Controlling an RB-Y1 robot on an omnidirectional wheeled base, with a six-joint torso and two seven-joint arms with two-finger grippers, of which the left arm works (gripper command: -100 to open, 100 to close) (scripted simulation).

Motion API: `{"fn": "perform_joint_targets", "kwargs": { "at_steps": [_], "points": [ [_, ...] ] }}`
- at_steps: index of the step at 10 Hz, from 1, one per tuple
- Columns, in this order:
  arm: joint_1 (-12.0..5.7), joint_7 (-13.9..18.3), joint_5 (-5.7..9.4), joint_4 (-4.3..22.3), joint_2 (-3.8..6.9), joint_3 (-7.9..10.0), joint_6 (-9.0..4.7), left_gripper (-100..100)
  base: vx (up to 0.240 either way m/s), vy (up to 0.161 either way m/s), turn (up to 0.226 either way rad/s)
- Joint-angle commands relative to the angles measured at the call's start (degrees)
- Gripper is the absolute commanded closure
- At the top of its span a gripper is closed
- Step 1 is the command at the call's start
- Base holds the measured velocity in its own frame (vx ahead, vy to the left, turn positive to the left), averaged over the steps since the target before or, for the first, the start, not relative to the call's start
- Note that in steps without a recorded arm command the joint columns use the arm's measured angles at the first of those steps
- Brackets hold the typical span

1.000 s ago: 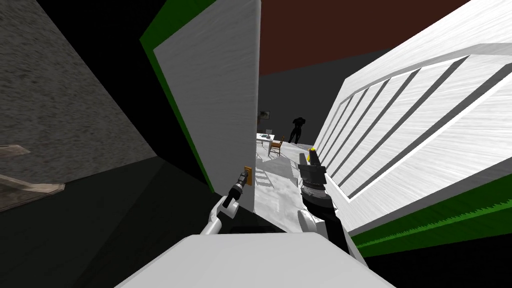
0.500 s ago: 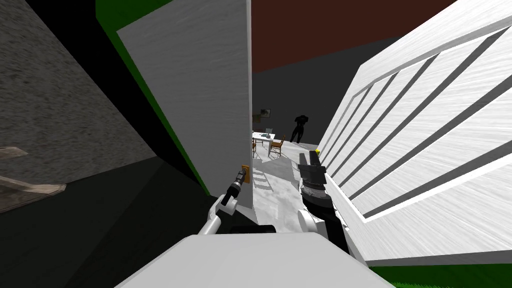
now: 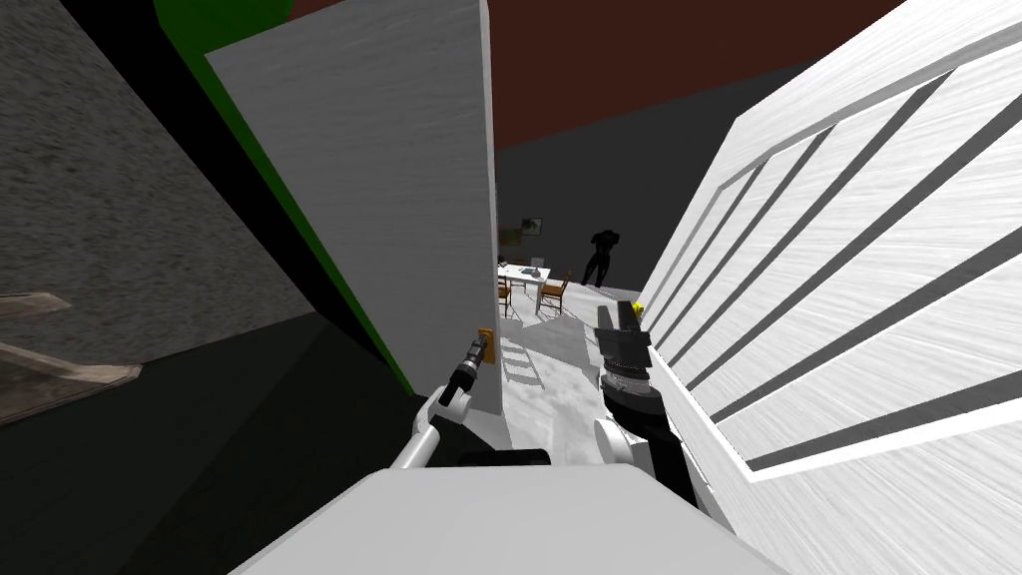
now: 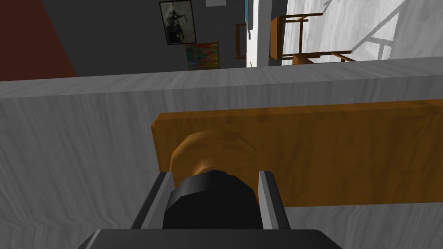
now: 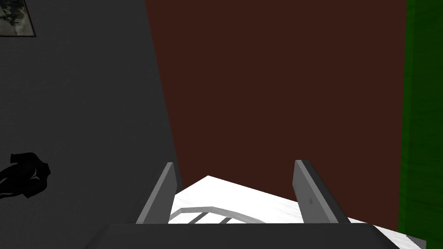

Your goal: Push the door open

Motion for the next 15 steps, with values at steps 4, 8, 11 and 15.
{"fn": "perform_joint_targets", "kwargs": {
  "at_steps": [4,8,11,15],
  "points": [
    [-1.2,-0.86,0.28,1.2,-0.01,3.74,-0.35,100,0.096,-0.101,0.062],
    [-1.94,-1.45,0.47,2.25,-0.36,6.1,-0.36,100,0.094,-0.1,0.05],
    [-2.64,-2.0,0.64,3.24,-0.76,8.32,-0.37,100,0.101,-0.119,0.069],
    [-3.63,-2.79,0.9,4.65,-1.56,11.5,-0.38,100,0.144,-0.152,0.078]
  ]
}}
